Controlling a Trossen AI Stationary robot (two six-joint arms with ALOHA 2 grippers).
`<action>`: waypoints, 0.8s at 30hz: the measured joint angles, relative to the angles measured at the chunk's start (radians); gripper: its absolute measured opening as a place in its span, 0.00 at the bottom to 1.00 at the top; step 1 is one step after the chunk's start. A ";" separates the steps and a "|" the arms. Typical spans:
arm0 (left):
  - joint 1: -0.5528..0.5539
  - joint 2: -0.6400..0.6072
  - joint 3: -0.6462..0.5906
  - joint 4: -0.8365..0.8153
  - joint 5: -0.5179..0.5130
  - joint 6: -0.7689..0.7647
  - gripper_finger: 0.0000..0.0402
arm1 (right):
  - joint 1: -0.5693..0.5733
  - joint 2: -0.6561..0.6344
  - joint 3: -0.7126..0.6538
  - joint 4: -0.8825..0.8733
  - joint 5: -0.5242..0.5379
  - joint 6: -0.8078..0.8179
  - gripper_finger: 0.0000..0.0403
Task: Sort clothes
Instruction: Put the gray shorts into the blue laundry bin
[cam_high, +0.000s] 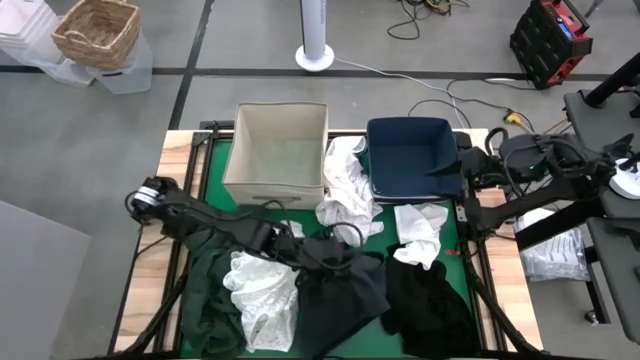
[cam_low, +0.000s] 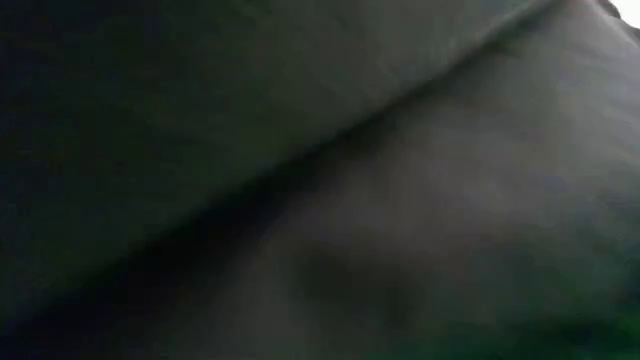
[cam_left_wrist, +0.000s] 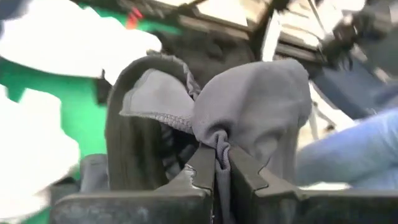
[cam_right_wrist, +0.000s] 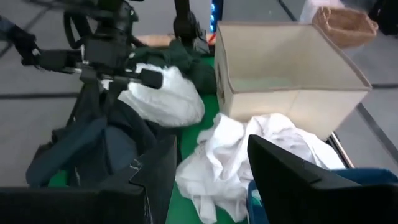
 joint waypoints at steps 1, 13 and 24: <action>0.000 -0.014 0.000 0.001 -0.033 -0.003 0.00 | 0.000 -0.017 -0.023 0.035 0.000 -0.007 0.47; 0.003 -0.037 0.078 0.008 -0.436 -0.215 0.00 | 0.000 -0.149 -0.304 0.537 0.000 -0.158 0.47; 0.026 0.111 0.492 -0.336 -0.681 -0.247 0.00 | 0.000 -0.141 -0.322 0.637 -0.102 -0.175 0.47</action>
